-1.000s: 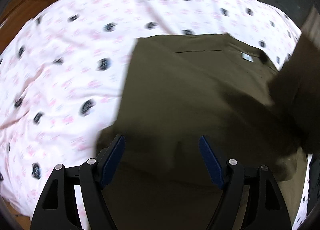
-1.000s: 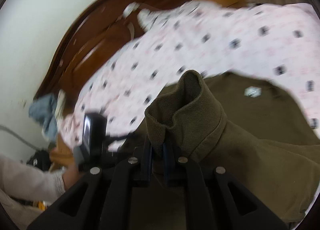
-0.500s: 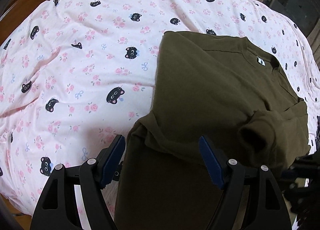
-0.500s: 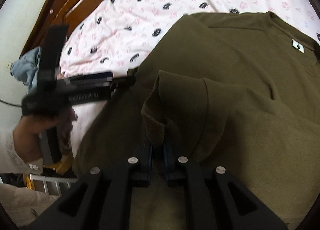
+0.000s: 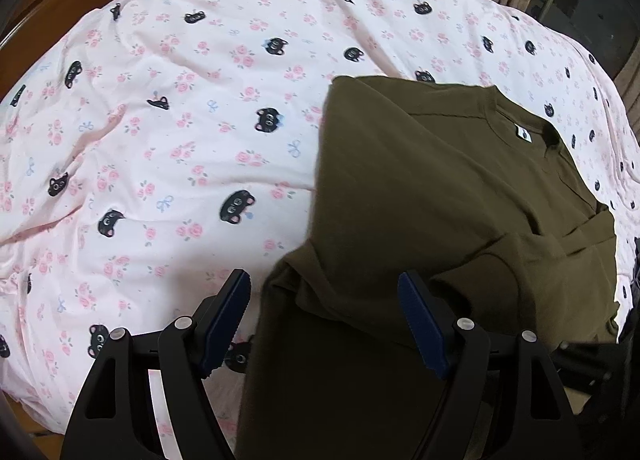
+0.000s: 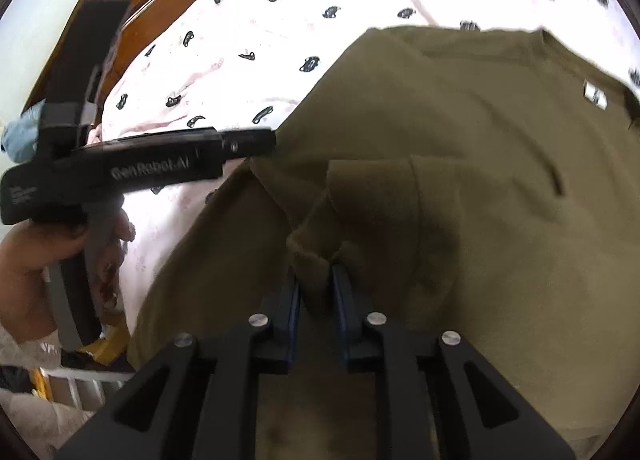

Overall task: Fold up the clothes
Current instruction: 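Lay the cuff across the sweatshirt body and open the right tool, then grasp the sweatshirt side edge with the left tool while the right tool grasps beside it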

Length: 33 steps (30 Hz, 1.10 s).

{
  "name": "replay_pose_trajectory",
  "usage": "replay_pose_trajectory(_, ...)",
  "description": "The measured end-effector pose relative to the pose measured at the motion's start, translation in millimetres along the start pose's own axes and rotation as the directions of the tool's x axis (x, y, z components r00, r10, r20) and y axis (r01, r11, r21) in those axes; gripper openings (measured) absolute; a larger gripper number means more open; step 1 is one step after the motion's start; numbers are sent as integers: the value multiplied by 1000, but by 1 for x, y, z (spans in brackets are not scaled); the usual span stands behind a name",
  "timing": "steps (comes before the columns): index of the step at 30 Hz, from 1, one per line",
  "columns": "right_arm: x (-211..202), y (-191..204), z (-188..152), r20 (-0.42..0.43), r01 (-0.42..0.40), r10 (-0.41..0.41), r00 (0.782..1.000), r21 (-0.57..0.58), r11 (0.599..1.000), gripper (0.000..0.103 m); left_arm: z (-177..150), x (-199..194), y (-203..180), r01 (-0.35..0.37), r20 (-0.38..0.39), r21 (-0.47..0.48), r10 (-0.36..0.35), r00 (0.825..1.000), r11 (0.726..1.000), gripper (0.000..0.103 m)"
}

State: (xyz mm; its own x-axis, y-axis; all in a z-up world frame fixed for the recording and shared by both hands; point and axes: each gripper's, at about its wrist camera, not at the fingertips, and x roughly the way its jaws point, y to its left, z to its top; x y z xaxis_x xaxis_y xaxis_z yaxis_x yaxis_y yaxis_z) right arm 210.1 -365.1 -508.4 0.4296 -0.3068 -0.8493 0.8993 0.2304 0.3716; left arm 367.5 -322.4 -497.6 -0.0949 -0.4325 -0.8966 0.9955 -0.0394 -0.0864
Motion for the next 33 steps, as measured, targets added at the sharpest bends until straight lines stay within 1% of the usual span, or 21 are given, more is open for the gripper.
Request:
replay_pose_trajectory(2, 5, 2, -1, 15, -2, 2, 1000, 21, 1000, 15, 3, -2, 4, -9, 9, -11, 9, 1000, 1000, 73)
replay_pose_trajectory(5, 4, 4, 2, 44, -11, 9, 999, 49, 999, 15, 7, -5, 10, -20, 26, -24, 20, 999, 1000, 73)
replay_pose_trajectory(7, 11, 4, 2, 18, -52, 51, 999, 55, 997, 17, 10, -7, 12, -26, 39, -29, 27, 999, 999, 73)
replay_pose_trajectory(9, 17, 5, 1, -7, -92, 93, 996, 63, 994, 23, 13, -7, 12, -33, 50, -32, 34, 998, 999, 73)
replay_pose_trajectory(12, 26, 1, -2, -67, -137, 143, 987, 93, 986, 26, 19, -5, 5, -15, 53, -38, 17, 998, 999, 73)
replay_pose_trajectory(13, 20, -4, -5, -67, -142, 150, 986, 107, 984, 26, 21, -4, 0, -3, 52, -32, 5, 999, 999, 73)
replay_pose_trajectory(16, -28, -32, -13, 18, -156, 156, 988, 146, 977, 27, 25, 3, -26, 58, 42, 23, -58, 997, 998, 73)
replay_pose_trajectory(17, -47, -44, -17, 49, -148, 142, 989, 161, 976, 35, 27, 5, -37, 79, 39, 41, -80, 996, 996, 73)
replay_pose_trajectory(18, -71, -62, -21, 85, -109, 95, 992, 184, 977, 43, 28, 8, -49, 102, 35, 57, -104, 994, 993, 73)
replay_pose_trajectory(19, -94, -80, -25, 117, -66, 42, 992, 208, 976, 60, 29, 10, -61, 124, 32, 73, -127, 991, 990, 73)
replay_pose_trajectory(20, -116, -100, -30, 142, -10, -24, 990, 235, 972, 69, 31, 14, -77, 156, 24, 95, -159, 987, 983, 73)
replay_pose_trajectory(21, -138, -123, -37, 163, 47, -94, 982, 274, 961, 70, 34, 18, -95, 191, 11, 120, -194, 981, 974, 73)
replay_pose_trajectory(23, -179, -168, -57, 176, 142, -219, 960, 370, 918, 70, 41, 25, -133, 265, -26, 175, -264, 964, 948, 72)
replay_pose_trajectory(24, -194, -186, -70, 174, 181, -277, 945, 426, 887, 70, 46, 29, -157, 309, -53, 210, -304, 951, 928, 72)
replay_pose_trajectory(25, -207, -204, -85, 173, 199, -316, 933, 484, 852, 70, 51, 32, -178, 343, -75, 243, -335, 939, 907, 72)
replay_pose_trajectory(27, -221, -233, -123, 197, 128, -308, 931, 612, 780, 70, 63, 38, -224, 406, -122, 314, -387, 914, 858, 73)
replay_pose_trajectory(29, -227, -254, -169, 270, -13, -277, 922, 736, 677, 70, 78, 46, -277, 456, -171, 391, -424, 890, 800, 73)
replay_pose_trajectory(31, -232, -274, -213, 342, -150, -261, 903, 819, 554, 70, 90, 54, -325, 494, -216, 446, -446, 869, 746, 73)
replay_pose_trajectory(33, -228, -286, -247, 394, -242, -271, 878, 855, 459, 70, 100, 66, -370, 536, -264, 465, -467, 844, 705, 73)
